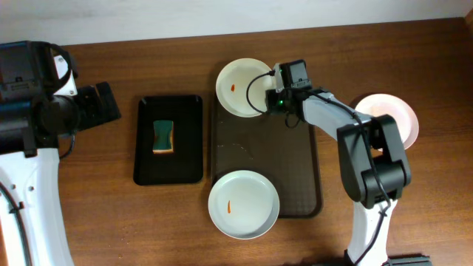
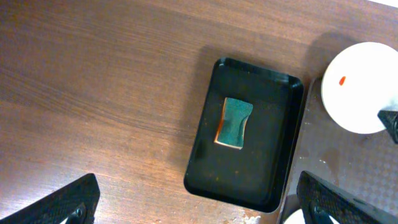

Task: Clean dirty plates on tray and stack at the side
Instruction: 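Grasp the top plate rim with the right gripper and pull it to tray center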

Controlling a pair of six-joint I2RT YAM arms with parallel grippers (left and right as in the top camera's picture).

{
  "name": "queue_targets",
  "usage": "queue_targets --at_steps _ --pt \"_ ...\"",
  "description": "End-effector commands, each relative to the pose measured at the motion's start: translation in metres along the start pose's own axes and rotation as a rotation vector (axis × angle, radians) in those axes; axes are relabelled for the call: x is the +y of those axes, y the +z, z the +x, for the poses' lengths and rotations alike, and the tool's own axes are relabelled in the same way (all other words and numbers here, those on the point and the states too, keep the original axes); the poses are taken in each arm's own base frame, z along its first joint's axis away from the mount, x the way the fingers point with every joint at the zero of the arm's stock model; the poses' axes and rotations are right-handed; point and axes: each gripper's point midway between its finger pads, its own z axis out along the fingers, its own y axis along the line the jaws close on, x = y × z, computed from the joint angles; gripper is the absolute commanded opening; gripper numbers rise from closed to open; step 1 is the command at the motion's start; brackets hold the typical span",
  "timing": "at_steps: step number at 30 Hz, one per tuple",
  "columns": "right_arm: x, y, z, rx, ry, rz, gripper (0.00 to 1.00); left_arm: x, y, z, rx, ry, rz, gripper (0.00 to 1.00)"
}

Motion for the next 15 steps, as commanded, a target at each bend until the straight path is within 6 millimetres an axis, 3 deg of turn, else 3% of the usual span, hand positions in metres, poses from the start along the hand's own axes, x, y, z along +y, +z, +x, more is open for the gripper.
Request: queue_targets --at_steps 1,2,3,5,8,11,12,14,15 --pt "-0.003 -0.006 0.000 0.009 0.037 0.018 0.25 0.002 -0.006 -0.002 -0.018 0.007 -0.005 1.00" --pt "-0.002 -0.012 0.000 0.015 0.037 0.019 0.22 0.002 -0.006 -0.001 -0.016 0.007 -0.005 1.00" --pt "-0.001 -0.027 0.002 0.040 0.040 0.025 0.13 0.002 -0.006 0.000 -0.012 0.007 -0.006 1.00" --pt "0.000 -0.053 0.008 0.083 0.044 0.035 0.04 -0.001 -0.006 0.001 -0.009 0.007 0.014 1.00" --pt "0.000 -0.089 0.033 0.200 0.064 0.056 0.04 -0.010 -0.006 0.002 0.001 0.007 0.065 1.00" --pt "-0.002 -0.096 0.053 0.281 0.159 0.082 0.05 -0.015 -0.006 0.003 0.006 0.012 0.085 1.00" --pt "-0.002 -0.097 0.057 0.298 0.186 0.090 0.10 -0.018 -0.005 0.004 0.009 0.018 0.089 1.00" --pt "-0.003 -0.098 0.062 0.315 0.218 0.100 0.51 -0.026 -0.001 0.008 0.027 0.041 0.101 1.00" --pt "-0.004 -0.098 0.061 0.313 0.210 0.099 0.52 -0.027 0.001 0.009 0.034 0.044 0.101 1.00"
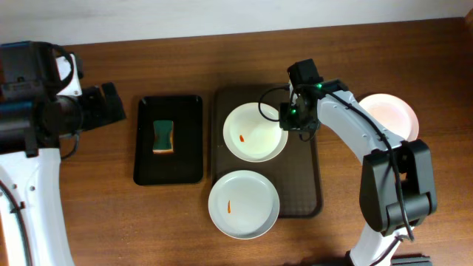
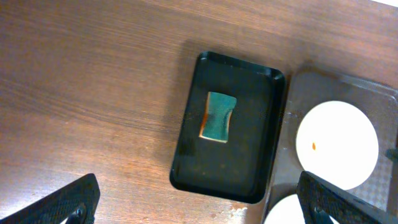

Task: Clean dirty plates on tray and stack at the side
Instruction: 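Grasp the top plate rim with the right gripper and pull it to tray center, then grasp the sponge from the black tray with the left gripper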

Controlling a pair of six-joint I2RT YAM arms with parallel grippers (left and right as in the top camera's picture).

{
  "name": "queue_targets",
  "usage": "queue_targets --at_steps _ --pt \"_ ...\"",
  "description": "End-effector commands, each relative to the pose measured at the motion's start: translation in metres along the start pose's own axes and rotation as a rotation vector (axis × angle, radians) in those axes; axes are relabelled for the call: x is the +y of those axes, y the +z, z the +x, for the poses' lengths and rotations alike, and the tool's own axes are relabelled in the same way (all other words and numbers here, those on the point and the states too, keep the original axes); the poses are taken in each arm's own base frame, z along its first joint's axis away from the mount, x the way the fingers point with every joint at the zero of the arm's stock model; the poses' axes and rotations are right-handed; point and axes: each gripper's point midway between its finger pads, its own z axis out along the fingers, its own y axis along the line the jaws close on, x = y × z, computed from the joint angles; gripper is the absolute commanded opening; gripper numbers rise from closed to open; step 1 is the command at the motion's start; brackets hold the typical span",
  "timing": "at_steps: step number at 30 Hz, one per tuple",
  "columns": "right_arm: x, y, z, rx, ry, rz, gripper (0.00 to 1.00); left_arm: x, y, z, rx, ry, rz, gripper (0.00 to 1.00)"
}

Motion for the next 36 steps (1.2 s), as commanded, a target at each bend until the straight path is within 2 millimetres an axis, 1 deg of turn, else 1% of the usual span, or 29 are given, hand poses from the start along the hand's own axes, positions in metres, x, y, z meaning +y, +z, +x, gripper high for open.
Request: queue_targets --at_steps 1,3,4,5,6,7,8,9,11,12,13,14,16,17,18,19,20,22,23,24,25,26,28,29,30,32,33,35,36 --pt "-0.004 -0.004 -0.007 -0.026 0.012 0.005 0.52 -0.011 0.004 0.005 0.019 0.030 0.030 1.00" --pt "-0.004 -0.004 -0.024 -0.090 -0.252 0.000 0.52 -0.011 0.008 0.005 0.033 0.030 0.027 1.00" --pt "-0.003 -0.002 -0.025 -0.094 -0.347 0.001 0.52 -0.011 0.010 0.005 0.037 0.029 0.027 1.00" --pt "-0.002 0.002 -0.024 -0.085 -0.408 -0.004 0.48 -0.011 0.012 0.005 0.041 0.029 0.026 1.00" --pt "0.003 0.018 -0.015 -0.040 -0.423 -0.056 0.45 -0.011 0.013 0.005 0.043 0.029 0.026 1.00" --pt "0.005 0.023 -0.014 -0.032 -0.422 -0.071 0.45 -0.011 0.013 0.005 0.044 0.029 0.026 1.00" --pt "0.005 0.034 -0.011 -0.015 -0.419 -0.078 0.45 -0.011 0.013 0.005 0.044 0.029 0.026 1.00" --pt "0.003 0.044 -0.010 -0.004 -0.417 -0.078 0.40 -0.011 0.013 0.005 0.044 0.029 0.026 1.00" --pt "0.001 0.055 -0.009 0.010 -0.380 -0.073 0.21 -0.011 0.013 0.006 0.046 0.029 0.025 1.00" --pt "0.000 0.055 -0.009 0.011 -0.347 -0.069 0.14 -0.011 0.014 0.006 0.048 0.029 0.025 1.00" --pt "-0.005 0.053 -0.012 0.005 -0.254 -0.040 0.07 -0.011 0.016 0.006 0.053 0.029 0.025 1.00" --pt "-0.011 0.051 -0.012 0.009 -0.154 -0.010 0.04 -0.011 0.020 0.006 0.063 0.028 0.023 1.00" --pt "-0.017 0.045 -0.007 0.036 -0.036 0.004 0.04 -0.013 0.030 0.007 0.090 0.035 0.023 1.00" --pt "-0.021 0.042 -0.001 0.061 0.069 0.017 0.04 -0.018 0.042 0.009 0.124 0.046 0.025 1.00" --pt "-0.025 0.041 0.003 0.075 0.118 0.039 0.04 -0.022 0.051 0.011 0.148 0.055 0.027 0.99" --pt "-0.028 0.041 0.006 0.085 0.144 0.054 0.04 -0.027 0.064 0.014 0.185 0.068 0.027 0.97" --pt "-0.030 0.041 0.007 0.086 0.147 0.067 0.04 -0.031 0.078 0.018 0.223 0.080 0.024 0.95" --pt "-0.031 0.040 0.009 0.095 0.148 0.074 0.04 -0.036 0.095 0.024 0.272 0.093 0.021 0.94" --pt "-0.033 0.040 0.011 0.100 0.148 0.086 0.04 -0.039 0.108 0.028 0.308 0.101 0.018 0.93" --pt "-0.035 0.040 0.011 0.098 0.143 0.099 0.07 -0.039 0.120 0.032 0.339 0.108 0.007 0.93" --pt "-0.038 0.040 0.010 0.093 0.112 0.110 0.34 -0.037 0.131 0.036 0.365 0.115 -0.015 0.92" --pt "-0.040 0.040 0.009 0.091 0.086 0.115 0.47 -0.033 0.144 0.039 0.391 0.124 -0.049 0.89" --pt "-0.041 0.039 0.008 0.092 0.053 0.114 0.49 -0.031 0.170 0.049 0.442 0.126 -0.063 0.84" --pt "-0.041 0.039 0.008 0.090 0.035 0.111 0.50 -0.030 0.188 0.056 0.469 0.127 -0.069 0.78" --pt "-0.041 0.039 0.007 0.090 0.035 0.111 0.50 -0.028 0.204 0.063 0.491 0.121 -0.074 0.67" --pt "-0.041 0.040 0.008 0.090 0.035 0.111 0.51 -0.029 0.239 0.080 0.516 0.108 -0.075 0.51" --pt "-0.041 0.040 0.008 0.090 0.035 0.111 0.51 -0.029 0.259 0.093 0.536 0.117 -0.076 0.48" --pt "-0.041 0.040 0.008 0.090 0.035 0.111 0.51 -0.031 0.284 0.114 0.575 0.126 -0.070 0.42" --pt "-0.041 0.040 0.007 0.090 0.035 0.111 0.51 -0.033 0.294 0.121 0.579 0.134 -0.069 0.37"
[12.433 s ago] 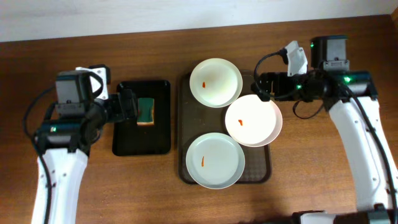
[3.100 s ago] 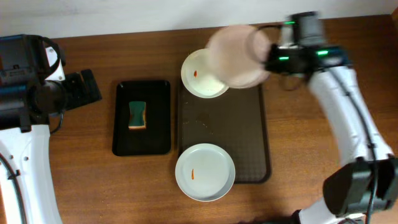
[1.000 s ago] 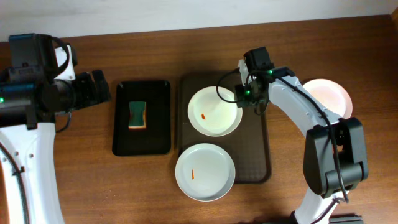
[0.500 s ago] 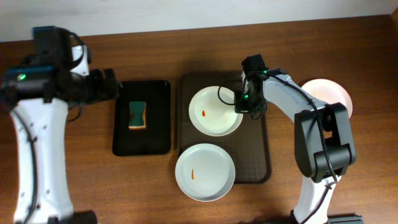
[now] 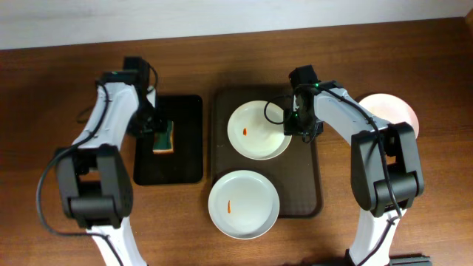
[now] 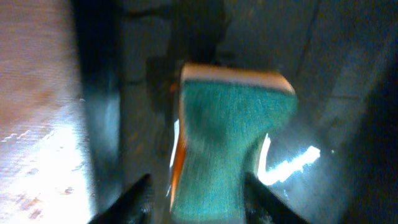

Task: Clean dirty plates on tray and stack at the side
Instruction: 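Grasp the sponge from the black tray with the left gripper, then scrub the held plate with the sponge in the left gripper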

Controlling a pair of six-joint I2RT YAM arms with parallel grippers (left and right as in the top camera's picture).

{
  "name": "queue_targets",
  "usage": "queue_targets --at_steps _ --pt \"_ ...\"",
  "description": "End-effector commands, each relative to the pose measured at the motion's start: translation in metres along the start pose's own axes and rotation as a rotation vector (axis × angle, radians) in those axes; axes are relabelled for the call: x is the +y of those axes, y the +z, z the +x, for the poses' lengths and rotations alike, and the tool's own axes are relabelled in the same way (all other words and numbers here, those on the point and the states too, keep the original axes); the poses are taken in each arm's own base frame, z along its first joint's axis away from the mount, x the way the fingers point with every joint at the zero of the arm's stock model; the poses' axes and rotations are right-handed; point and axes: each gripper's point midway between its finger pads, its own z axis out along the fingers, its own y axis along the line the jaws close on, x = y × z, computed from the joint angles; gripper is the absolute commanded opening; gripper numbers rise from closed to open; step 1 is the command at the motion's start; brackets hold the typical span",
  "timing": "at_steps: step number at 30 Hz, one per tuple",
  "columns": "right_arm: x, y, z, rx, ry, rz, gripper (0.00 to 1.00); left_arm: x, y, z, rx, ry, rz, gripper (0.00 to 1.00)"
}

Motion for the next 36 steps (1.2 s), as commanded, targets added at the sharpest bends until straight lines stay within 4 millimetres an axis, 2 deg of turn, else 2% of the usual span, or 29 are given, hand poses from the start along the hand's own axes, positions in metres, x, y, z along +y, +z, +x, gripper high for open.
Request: queue_targets --at_steps 1,3,4,5,6,9,10,12,13,16,18,20,21,22,24,26,27,28,33,34,36 --pt "-0.005 -0.003 -0.002 -0.012 -0.002 0.013 0.51 -0.013 0.041 0.008 0.042 0.030 0.003 0.30" --pt "-0.004 -0.003 -0.002 -0.012 -0.005 0.012 0.51 -0.022 0.057 0.010 0.037 0.052 0.005 0.21" --pt "-0.004 -0.003 -0.002 -0.011 -0.004 0.010 0.51 -0.026 0.064 0.012 0.037 0.063 0.005 0.08" --pt "-0.004 -0.003 -0.002 -0.011 -0.004 0.010 0.51 -0.026 0.065 0.013 0.039 0.066 0.004 0.00" --pt "-0.004 -0.003 -0.002 -0.011 -0.004 0.010 0.52 -0.026 0.063 0.014 0.042 0.065 0.004 0.00" --pt "-0.004 -0.003 -0.002 -0.011 -0.004 0.010 0.51 -0.027 0.033 0.010 0.031 0.062 0.007 0.00" --pt "-0.004 -0.003 -0.002 -0.011 -0.004 0.010 0.51 -0.028 0.018 0.006 0.010 0.062 0.011 0.11" --pt "-0.004 -0.003 -0.002 -0.011 -0.004 0.010 0.52 -0.029 -0.004 0.002 -0.032 0.064 0.018 0.66" --pt "-0.004 -0.003 -0.002 -0.012 -0.004 0.010 0.52 -0.029 -0.007 0.002 -0.038 0.064 0.019 0.71" --pt "-0.004 -0.003 -0.002 -0.012 -0.004 0.010 0.52 -0.026 -0.001 0.009 -0.014 0.064 0.010 0.72" --pt "-0.004 -0.003 -0.003 -0.014 -0.004 0.010 0.52 -0.020 0.011 0.014 -0.004 0.064 -0.023 0.65" --pt "-0.004 -0.003 -0.003 -0.015 -0.004 0.009 0.52 -0.017 0.030 0.021 -0.003 0.064 -0.030 0.36" --pt "-0.004 -0.003 -0.003 -0.015 -0.004 0.009 0.52 -0.017 0.041 0.024 -0.011 0.064 -0.028 0.15" --pt "-0.004 -0.003 -0.003 -0.015 -0.004 0.009 0.52 -0.016 0.049 0.026 -0.014 0.063 -0.027 0.00" --pt "-0.004 -0.003 -0.003 -0.015 -0.004 0.009 0.52 -0.016 0.054 0.030 -0.008 0.060 -0.025 0.00" --pt "-0.004 -0.003 -0.003 -0.015 -0.004 0.009 0.52 -0.016 0.050 0.031 -0.004 0.060 -0.024 0.00" --pt "-0.004 -0.003 -0.003 -0.015 -0.004 0.009 0.52 -0.017 0.042 0.032 0.005 0.060 -0.017 0.37" --pt "-0.004 -0.003 -0.003 -0.015 -0.004 0.009 0.52 -0.018 0.030 0.031 0.009 0.059 -0.010 0.63" --pt "-0.004 -0.003 -0.003 -0.015 -0.004 0.009 0.52 -0.022 -0.021 0.018 -0.037 0.060 -0.004 0.74" --pt "-0.004 -0.003 -0.003 -0.015 -0.004 0.009 0.52 -0.020 -0.022 0.017 -0.043 0.060 -0.013 0.70" --pt "-0.004 -0.003 -0.003 -0.015 -0.004 0.009 0.52 -0.013 -0.017 0.015 -0.047 0.059 -0.052 0.49"
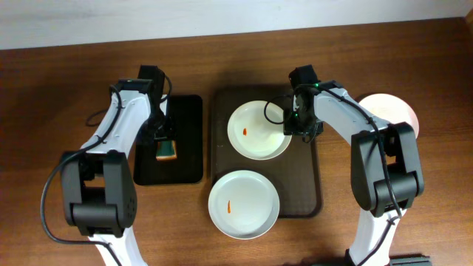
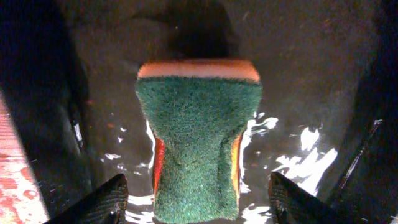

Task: Clean dirty plates on tray and stack at the side
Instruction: 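Scrub the held plate with the sponge in the left gripper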

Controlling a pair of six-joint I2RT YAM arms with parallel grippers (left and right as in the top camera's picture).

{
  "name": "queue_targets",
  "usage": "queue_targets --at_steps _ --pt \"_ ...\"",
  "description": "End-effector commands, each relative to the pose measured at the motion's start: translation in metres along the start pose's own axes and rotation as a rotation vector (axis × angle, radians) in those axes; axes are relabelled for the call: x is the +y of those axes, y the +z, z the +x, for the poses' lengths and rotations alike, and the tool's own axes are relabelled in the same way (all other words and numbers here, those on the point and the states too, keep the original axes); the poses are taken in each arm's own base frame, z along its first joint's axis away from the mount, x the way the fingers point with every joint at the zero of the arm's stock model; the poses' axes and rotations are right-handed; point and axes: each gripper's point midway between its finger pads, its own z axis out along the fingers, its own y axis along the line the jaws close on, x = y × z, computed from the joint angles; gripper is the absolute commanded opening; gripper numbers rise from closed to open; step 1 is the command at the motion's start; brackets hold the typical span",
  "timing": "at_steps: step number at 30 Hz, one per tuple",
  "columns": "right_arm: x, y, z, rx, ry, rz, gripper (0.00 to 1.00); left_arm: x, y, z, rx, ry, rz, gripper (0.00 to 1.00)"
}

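A green and orange sponge (image 2: 199, 143) lies in the black tray (image 1: 185, 159). My left gripper (image 2: 199, 208) is down over it, open, one finger on either side, not touching; seen from above, the left gripper (image 1: 163, 137) covers the sponge's far end. Two white plates lie on the brown tray (image 1: 307, 185): the upper plate (image 1: 255, 133) and the lower plate (image 1: 244, 205), each with a small orange spot. My right gripper (image 1: 297, 127) sits at the upper plate's right rim, apparently clamped on it; its fingers are hidden under the wrist.
A pale pink plate (image 1: 395, 111) lies on the wooden table to the right of the brown tray, partly behind my right arm. The black tray stands just left of the brown tray.
My left gripper has shifted a little over the black tray, so the sponge now sits centred between its open fingers. The right arm and both plates have not moved.
The upper plate hung over the brown tray's far left corner with my right gripper at its rim, and my left arm was high at the table's left. Then the plate lay on the tray. Then my left gripper was down at the sponge, where it now straddles it.
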Motion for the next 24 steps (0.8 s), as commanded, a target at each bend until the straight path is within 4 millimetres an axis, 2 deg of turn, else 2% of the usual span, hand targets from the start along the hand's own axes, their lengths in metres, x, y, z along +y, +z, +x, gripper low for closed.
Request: queue_targets --at_steps 1,3,6,7,8,9,13,14,15,16,17,18,19,21,22,24 --pt "-0.004 -0.003 -0.002 -0.012 -0.001 0.010 0.52 0.004 -0.009 -0.008 -0.053 0.012 -0.031 0.38" --pt "-0.004 -0.003 -0.002 -0.012 0.000 0.011 0.52 0.004 0.003 -0.006 -0.055 0.013 -0.030 0.35" --pt "-0.004 -0.003 -0.002 -0.011 -0.001 0.010 0.52 0.006 0.032 0.010 -0.030 0.014 -0.031 0.30" --pt "-0.004 -0.003 -0.002 -0.012 0.000 0.010 0.52 0.006 0.035 0.011 -0.031 0.014 -0.030 0.21" --pt "-0.004 -0.003 -0.003 -0.013 0.000 0.010 0.52 0.005 0.035 0.011 -0.031 0.014 -0.027 0.02" --pt "-0.004 -0.003 -0.003 -0.015 -0.001 0.009 0.52 0.001 0.033 0.010 -0.034 0.015 -0.004 0.00" --pt "-0.004 -0.003 -0.004 -0.018 -0.046 0.009 0.50 -0.012 -0.004 -0.003 -0.057 0.016 0.066 0.00" --pt "-0.003 -0.003 -0.004 -0.018 -0.087 0.009 0.42 -0.019 -0.024 -0.010 -0.080 0.018 0.104 0.00" --pt "-0.004 -0.003 -0.004 -0.017 -0.125 0.009 0.26 -0.028 -0.047 -0.019 -0.111 0.024 0.153 0.00" --pt "-0.004 -0.003 -0.004 -0.018 -0.133 0.010 0.20 -0.040 -0.065 -0.027 -0.141 0.035 0.208 0.00" --pt "-0.003 -0.003 -0.005 -0.021 -0.133 0.009 0.21 -0.053 -0.083 -0.035 -0.178 0.051 0.264 0.00" --pt "-0.003 -0.003 -0.007 -0.029 -0.133 0.007 0.24 -0.064 -0.092 -0.040 -0.201 0.068 0.300 0.00" --pt "0.000 -0.004 -0.013 -0.055 -0.156 -0.004 0.24 -0.080 -0.101 -0.046 -0.237 0.099 0.342 0.00" --pt "0.009 -0.004 -0.014 -0.061 -0.184 -0.056 0.08 -0.106 -0.106 -0.049 -0.274 0.136 0.377 0.00" --pt "0.013 -0.004 -0.011 -0.046 -0.169 -0.077 0.04 -0.112 -0.107 -0.049 -0.280 0.142 0.382 0.00" --pt "0.012 -0.004 -0.004 -0.011 -0.004 -0.080 0.04 -0.140 -0.110 -0.048 -0.307 0.172 0.404 0.00"
